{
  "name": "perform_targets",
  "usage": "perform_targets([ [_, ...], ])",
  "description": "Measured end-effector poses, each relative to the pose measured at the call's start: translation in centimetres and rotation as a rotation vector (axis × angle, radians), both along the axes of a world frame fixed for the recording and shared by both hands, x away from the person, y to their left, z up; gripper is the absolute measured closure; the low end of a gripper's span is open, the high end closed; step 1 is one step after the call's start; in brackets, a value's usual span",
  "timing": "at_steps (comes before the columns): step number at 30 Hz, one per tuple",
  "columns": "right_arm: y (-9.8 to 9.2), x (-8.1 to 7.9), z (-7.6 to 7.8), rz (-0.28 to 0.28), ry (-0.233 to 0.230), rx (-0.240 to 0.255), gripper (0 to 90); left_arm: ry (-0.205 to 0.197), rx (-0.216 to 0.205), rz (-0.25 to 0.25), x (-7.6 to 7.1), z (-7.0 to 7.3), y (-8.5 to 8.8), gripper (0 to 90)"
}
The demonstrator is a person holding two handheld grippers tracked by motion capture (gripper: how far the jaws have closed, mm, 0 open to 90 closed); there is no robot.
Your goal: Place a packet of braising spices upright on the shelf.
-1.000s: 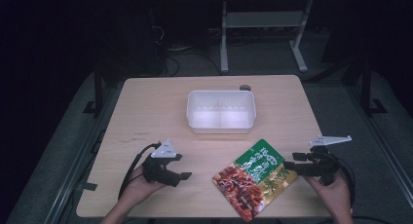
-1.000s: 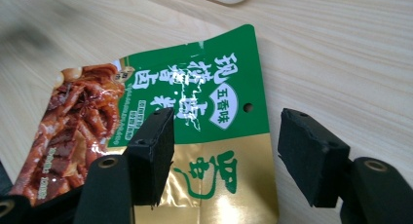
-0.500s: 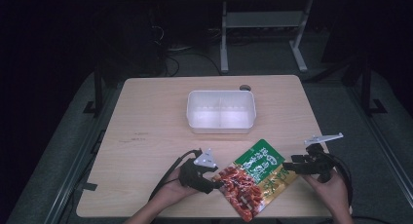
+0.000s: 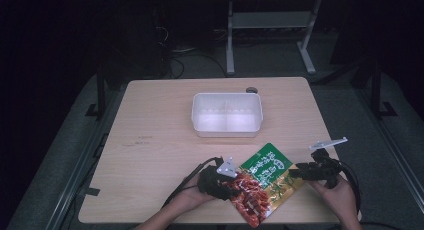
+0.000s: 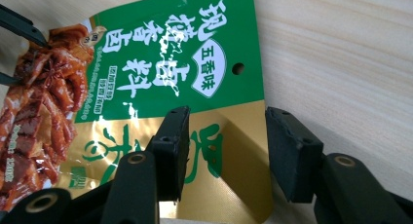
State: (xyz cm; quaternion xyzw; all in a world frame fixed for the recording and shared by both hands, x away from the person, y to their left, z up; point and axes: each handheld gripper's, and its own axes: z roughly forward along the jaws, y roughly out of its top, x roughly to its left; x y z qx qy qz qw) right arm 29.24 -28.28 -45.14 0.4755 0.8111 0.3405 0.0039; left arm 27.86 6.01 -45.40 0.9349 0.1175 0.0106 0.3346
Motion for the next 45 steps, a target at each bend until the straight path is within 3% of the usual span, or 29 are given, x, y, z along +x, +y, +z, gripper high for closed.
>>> perform_targets([
  [9, 0.2, -0.3, 1.0, 0.039, -0.022, 0.082, 62.4, -0.012, 0.006, 0.003, -0.1, -0.1, -0.2, 53.5],
  [12, 0.5, 0.1, 0.6, 0.077, 0.014, 0.120, 70.8, -0.013, 0.004, 0.002, -0.1, -0.1, -0.2, 53.5],
  [18, 1.4, 0.5, 0.0, 0.112, 0.053, 0.113, 74.9, -0.017, 0.001, 0.003, -0.1, -0.2, -0.2, 53.4],
  [22, 2.2, 0.8, -0.4, 0.124, 0.074, 0.082, 87.5, -0.023, 0.004, -0.002, -0.1, -0.2, -0.1, 53.2],
  [31, 1.7, 1.0, -0.1, 0.114, 0.089, 0.134, 89.7, -0.017, -0.016, 0.013, -0.1, 0.2, 0.4, 50.4],
  [41, 1.7, 0.8, 1.6, 0.118, 0.079, 0.167, 89.9, -0.042, -0.035, 0.040, -0.2, 1.5, 2.1, 44.4],
  [45, 2.0, 0.7, 3.2, 0.132, 0.066, 0.167, 89.9, -0.050, -0.039, 0.055, -0.1, 1.9, 3.1, 41.8],
])
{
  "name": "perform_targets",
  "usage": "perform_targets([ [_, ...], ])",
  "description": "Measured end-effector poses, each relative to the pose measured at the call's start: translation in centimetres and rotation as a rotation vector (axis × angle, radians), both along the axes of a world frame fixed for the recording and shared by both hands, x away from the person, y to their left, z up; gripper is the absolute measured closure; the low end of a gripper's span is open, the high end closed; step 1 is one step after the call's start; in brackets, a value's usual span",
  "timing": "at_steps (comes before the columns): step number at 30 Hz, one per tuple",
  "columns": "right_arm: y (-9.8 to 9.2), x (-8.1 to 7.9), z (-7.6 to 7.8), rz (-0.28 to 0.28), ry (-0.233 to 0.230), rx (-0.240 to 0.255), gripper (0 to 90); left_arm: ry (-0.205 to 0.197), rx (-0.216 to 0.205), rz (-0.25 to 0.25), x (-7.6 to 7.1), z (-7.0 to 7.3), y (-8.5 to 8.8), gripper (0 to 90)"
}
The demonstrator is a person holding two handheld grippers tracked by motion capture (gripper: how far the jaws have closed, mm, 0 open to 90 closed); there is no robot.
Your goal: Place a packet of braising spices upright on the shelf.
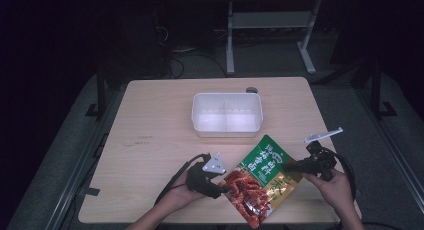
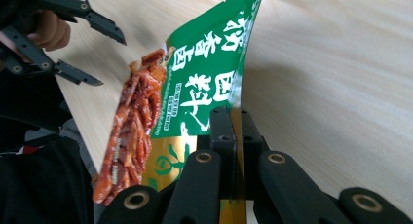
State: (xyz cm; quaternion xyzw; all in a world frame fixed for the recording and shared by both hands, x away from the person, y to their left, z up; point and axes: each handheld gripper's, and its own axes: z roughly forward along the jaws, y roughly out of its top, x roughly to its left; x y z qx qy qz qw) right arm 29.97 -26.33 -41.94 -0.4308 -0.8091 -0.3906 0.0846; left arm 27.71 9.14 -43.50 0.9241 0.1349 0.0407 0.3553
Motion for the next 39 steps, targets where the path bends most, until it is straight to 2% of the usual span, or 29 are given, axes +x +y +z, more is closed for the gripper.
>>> perform_targets([
  [9, 0.6, -0.2, 2.6, 0.026, -0.030, -0.004, 90.0, -0.014, -0.012, 0.050, 0.0, 0.5, 3.1, 39.5],
  [13, 1.0, -0.3, 4.1, 0.041, -0.046, -0.006, 90.0, -0.011, -0.028, 0.094, 0.2, 0.5, 5.1, 38.2],
  [25, 2.2, -0.4, 7.1, 0.080, -0.079, 0.000, 90.0, -0.024, -0.042, 0.153, 0.5, 0.8, 7.9, 36.6],
  [27, 2.4, -0.4, 7.8, 0.088, -0.089, 0.006, 90.0, -0.022, -0.067, 0.172, 0.6, 0.7, 8.4, 36.0],
  [34, 2.8, -0.6, 9.2, 0.106, -0.109, 0.016, 90.0, -0.044, -0.064, 0.204, 0.6, 0.7, 9.5, 35.1],
  [39, 3.2, -0.7, 10.0, 0.123, -0.121, 0.008, 90.0, -0.040, -0.076, 0.224, 0.7, 0.7, 10.0, 35.1],
])
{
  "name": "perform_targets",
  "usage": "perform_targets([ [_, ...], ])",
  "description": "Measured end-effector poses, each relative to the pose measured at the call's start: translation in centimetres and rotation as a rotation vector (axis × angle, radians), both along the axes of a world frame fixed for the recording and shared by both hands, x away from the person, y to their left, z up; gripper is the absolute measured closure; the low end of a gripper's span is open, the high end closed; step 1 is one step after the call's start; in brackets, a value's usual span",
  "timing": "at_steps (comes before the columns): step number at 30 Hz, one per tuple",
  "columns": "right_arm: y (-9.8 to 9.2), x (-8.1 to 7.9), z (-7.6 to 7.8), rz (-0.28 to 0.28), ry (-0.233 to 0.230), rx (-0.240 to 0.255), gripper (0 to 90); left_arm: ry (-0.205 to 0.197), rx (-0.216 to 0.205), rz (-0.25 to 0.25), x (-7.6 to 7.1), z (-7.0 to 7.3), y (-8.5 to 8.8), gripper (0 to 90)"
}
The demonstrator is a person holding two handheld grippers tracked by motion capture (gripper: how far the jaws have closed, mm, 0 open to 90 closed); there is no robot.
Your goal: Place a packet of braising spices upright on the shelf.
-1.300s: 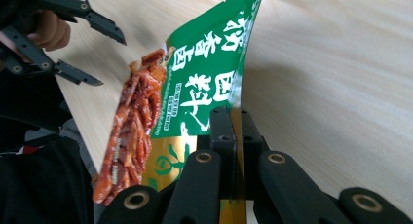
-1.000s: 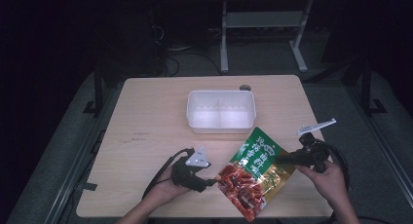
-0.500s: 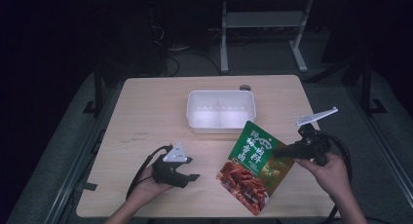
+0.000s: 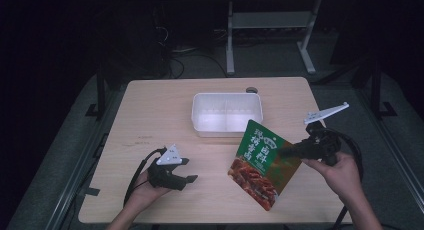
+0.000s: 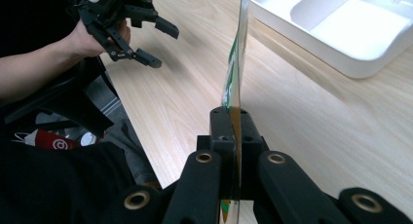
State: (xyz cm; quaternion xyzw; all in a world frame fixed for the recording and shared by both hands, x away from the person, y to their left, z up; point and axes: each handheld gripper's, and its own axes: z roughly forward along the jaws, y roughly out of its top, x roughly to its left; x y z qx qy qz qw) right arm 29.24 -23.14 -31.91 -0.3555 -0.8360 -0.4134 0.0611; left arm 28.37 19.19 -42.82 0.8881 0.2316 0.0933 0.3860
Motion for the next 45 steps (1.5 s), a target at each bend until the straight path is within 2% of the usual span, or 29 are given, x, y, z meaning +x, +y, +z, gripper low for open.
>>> perform_targets([
  [8, 1.0, -0.2, 1.9, 0.034, -0.033, -0.011, 90.0, 0.001, 0.004, 0.010, 0.2, -0.1, 0.4, 35.1],
  [16, 0.7, 0.3, 3.3, 0.016, -0.049, -0.028, 90.0, 0.000, 0.010, 0.014, 0.3, -0.3, 0.5, 34.8],
  [20, 0.6, 0.7, 4.1, 0.011, -0.047, -0.021, 90.0, 0.000, 0.010, 0.018, 0.3, -0.3, 0.6, 34.5],
  [28, 1.4, 1.9, 5.5, 0.011, -0.062, -0.052, 90.0, 0.006, 0.014, 0.019, 0.4, -0.4, 0.8, 34.1],
  [38, 1.6, 3.1, 6.9, -0.001, -0.071, -0.058, 90.0, 0.013, 0.011, 0.025, 0.6, -0.5, 1.1, 32.6],
  [45, 2.6, 4.2, 7.9, 0.005, -0.078, -0.068, 90.0, 0.016, 0.008, 0.030, 0.7, -0.5, 1.4, 32.2],
])
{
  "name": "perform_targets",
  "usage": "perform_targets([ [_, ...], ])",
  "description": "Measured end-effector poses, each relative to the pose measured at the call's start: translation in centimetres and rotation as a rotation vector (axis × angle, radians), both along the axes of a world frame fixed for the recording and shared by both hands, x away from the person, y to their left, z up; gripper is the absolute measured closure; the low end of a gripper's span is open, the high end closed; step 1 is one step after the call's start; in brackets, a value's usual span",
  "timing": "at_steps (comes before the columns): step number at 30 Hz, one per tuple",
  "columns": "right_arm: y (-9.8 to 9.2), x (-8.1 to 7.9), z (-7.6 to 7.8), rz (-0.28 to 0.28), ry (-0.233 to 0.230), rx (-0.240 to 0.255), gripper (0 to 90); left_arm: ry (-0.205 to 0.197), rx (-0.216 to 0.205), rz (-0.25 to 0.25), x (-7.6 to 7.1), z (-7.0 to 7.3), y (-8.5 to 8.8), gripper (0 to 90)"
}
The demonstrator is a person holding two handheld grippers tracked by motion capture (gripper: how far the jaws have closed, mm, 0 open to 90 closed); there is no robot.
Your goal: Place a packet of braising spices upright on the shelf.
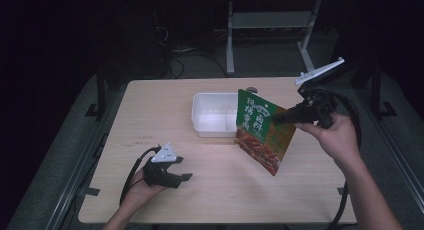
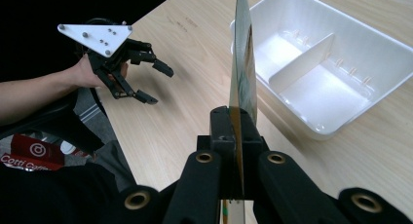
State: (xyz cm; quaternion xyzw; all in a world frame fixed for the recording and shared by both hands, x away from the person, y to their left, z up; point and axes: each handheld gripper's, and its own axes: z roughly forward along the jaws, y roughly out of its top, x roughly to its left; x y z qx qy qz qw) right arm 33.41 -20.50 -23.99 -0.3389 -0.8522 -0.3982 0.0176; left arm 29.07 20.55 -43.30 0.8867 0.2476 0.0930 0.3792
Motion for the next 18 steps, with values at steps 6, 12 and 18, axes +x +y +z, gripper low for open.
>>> perform_targets([
  [6, 0.7, 0.8, 0.7, 0.000, -0.006, -0.016, 90.0, 0.000, -0.002, 0.007, 0.1, 0.0, 0.2, 31.9],
  [12, 1.5, 1.9, 1.9, -0.012, -0.023, -0.028, 90.0, -0.002, -0.005, 0.014, 0.2, 0.0, 0.4, 31.7],
  [18, 2.1, 3.0, 2.6, -0.020, -0.032, -0.046, 90.0, -0.006, -0.007, 0.018, 0.2, 0.1, 0.6, 31.5],
])
